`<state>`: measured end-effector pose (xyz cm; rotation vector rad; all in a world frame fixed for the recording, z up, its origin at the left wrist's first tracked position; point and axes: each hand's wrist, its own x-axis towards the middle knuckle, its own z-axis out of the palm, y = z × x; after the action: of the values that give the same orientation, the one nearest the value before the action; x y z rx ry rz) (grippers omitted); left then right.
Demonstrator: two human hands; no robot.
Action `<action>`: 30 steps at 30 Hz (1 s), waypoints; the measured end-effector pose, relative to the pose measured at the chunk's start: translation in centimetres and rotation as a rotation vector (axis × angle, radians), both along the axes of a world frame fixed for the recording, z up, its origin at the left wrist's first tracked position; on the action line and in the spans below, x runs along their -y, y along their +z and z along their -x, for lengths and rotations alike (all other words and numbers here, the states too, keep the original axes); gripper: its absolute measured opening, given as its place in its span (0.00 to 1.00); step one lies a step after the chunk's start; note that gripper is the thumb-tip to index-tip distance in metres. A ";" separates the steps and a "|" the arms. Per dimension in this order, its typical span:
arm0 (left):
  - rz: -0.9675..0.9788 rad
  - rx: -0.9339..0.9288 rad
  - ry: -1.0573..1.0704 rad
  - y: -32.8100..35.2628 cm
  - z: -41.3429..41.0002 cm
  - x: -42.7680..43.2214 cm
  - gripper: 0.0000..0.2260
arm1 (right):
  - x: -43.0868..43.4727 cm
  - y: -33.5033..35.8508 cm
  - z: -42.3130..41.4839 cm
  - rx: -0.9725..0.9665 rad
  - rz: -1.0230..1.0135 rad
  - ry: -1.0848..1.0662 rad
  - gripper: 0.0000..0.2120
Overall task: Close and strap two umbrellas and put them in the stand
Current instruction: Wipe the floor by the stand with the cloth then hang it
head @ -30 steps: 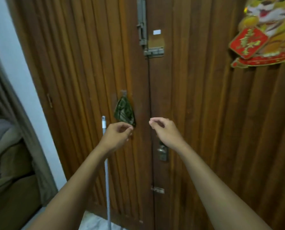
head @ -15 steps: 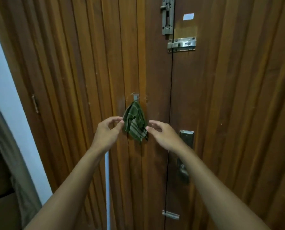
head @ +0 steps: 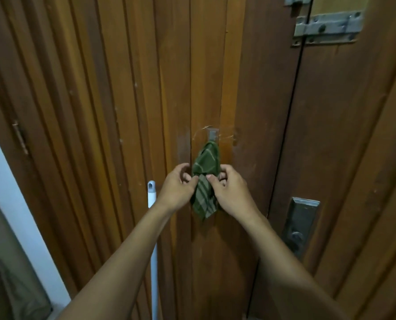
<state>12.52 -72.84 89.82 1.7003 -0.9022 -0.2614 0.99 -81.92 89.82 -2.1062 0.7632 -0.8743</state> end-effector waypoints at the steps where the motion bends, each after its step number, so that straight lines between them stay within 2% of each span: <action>1: -0.020 -0.001 -0.021 0.1 -0.5 0.2 0.12 | 0.0 0.3 0.0 0.012 0.019 -0.002 0.15; 4: -0.040 0.010 -0.065 0.8 -1.6 -0.6 0.05 | -0.8 1.3 0.7 0.070 0.097 0.006 0.09; 7: -0.014 0.015 -0.194 2.0 -2.1 -2.4 0.07 | -2.0 2.6 2.0 0.136 0.176 0.003 0.06; 10: 0.119 -0.140 -0.359 3.2 -2.1 -4.2 0.07 | -3.7 4.1 3.6 0.200 0.109 0.075 0.04; 12: 0.251 -0.271 -0.422 3.8 -1.9 -5.3 0.04 | -4.6 4.4 4.8 0.205 0.088 0.064 0.04; 14: 0.322 -0.319 -0.393 3.8 -1.4 -5.9 0.02 | -5.3 4.1 6.5 0.203 0.059 0.029 0.06; 16: 0.333 -0.328 -0.356 2.9 -0.9 -6.2 0.03 | -5.9 3.1 8.5 0.215 -0.058 0.005 0.08; 20: 0.263 -0.219 -0.381 0.7 1.8 -6.3 0.04 | -7.7 1.2 12.4 0.269 -0.359 -0.080 0.09; 23: 0.222 -0.163 -0.451 -0.6 5.3 -6.6 0.04 | -8.9 -0.3 16.5 0.232 -0.356 -0.139 0.18; 27: 0.159 -0.020 -0.500 -2.1 10.8 -7.1 0.05 | -10.4 -1.9 22.8 0.124 -0.331 -0.249 0.13; 30: 0.132 0.029 -0.531 -3.8 16.3 -7.5 0.04 | -11.4 -3.5 28.7 0.091 -0.300 -0.309 0.14</action>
<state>-3.75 -65.33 86.03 1.3229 -1.3553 -0.5182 -27.72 -70.48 86.28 -1.7014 1.1163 -0.9439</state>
